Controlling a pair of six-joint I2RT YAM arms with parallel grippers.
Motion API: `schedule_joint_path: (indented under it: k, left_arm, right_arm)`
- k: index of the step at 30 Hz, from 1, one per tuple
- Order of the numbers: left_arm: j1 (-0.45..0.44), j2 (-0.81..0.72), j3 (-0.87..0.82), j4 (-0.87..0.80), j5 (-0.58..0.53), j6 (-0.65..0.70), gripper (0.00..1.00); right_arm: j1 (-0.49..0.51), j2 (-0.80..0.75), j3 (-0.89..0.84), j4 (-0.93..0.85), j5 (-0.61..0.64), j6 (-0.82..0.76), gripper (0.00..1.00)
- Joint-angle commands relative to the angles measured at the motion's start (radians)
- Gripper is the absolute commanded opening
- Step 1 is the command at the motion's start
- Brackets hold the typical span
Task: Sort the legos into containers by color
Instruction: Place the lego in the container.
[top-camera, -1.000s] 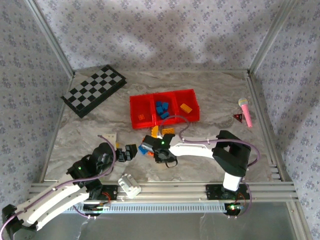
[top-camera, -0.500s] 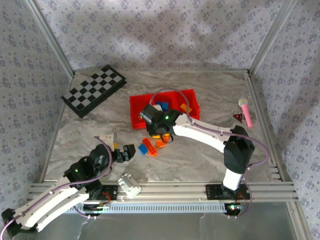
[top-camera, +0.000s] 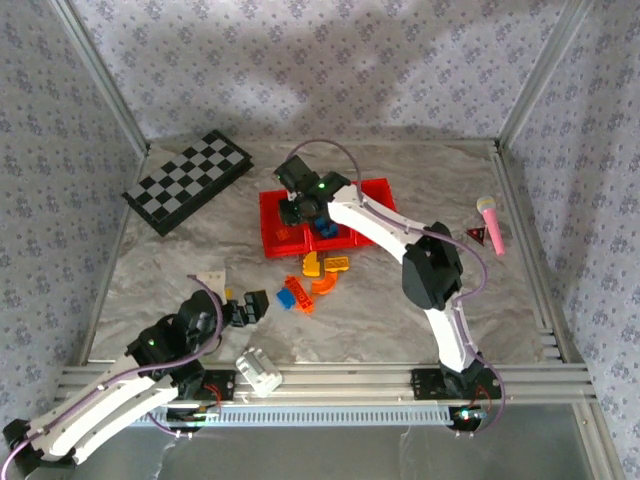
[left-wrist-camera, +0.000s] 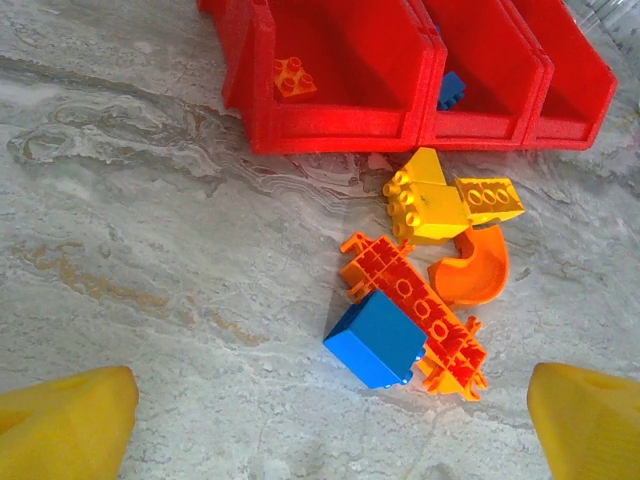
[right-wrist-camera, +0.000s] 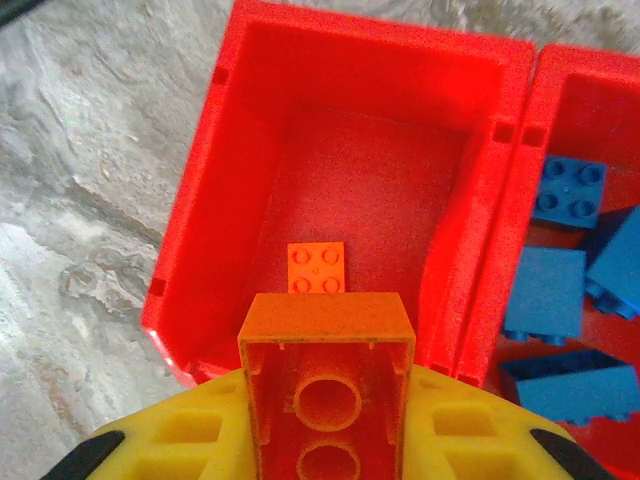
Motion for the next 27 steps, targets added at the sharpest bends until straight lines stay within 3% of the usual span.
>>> schedule_joint_path:
  k: [1,14,20,27]
  left_arm:
    - [-0.001,-0.016,-0.003,-0.042,-0.019,-0.017,1.00]
    - [-0.001,-0.068,-0.021,-0.078,-0.035,-0.034,1.00]
    - [-0.002,-0.070,-0.025,-0.069,-0.029,-0.035,1.00]
    - [-0.001,-0.068,-0.020,-0.064,-0.028,-0.030,1.00]
  right_arm:
    - [-0.011,0.053,0.060,-0.004,-0.066,-0.038,0.31]
    - [-0.034,0.212,0.156,0.041,-0.134,-0.015,0.36]
    - [-0.040,0.268,0.206,0.031,-0.130,-0.007,0.51]
    - [-0.048,0.278,0.254,0.027,-0.114,-0.004,0.59]
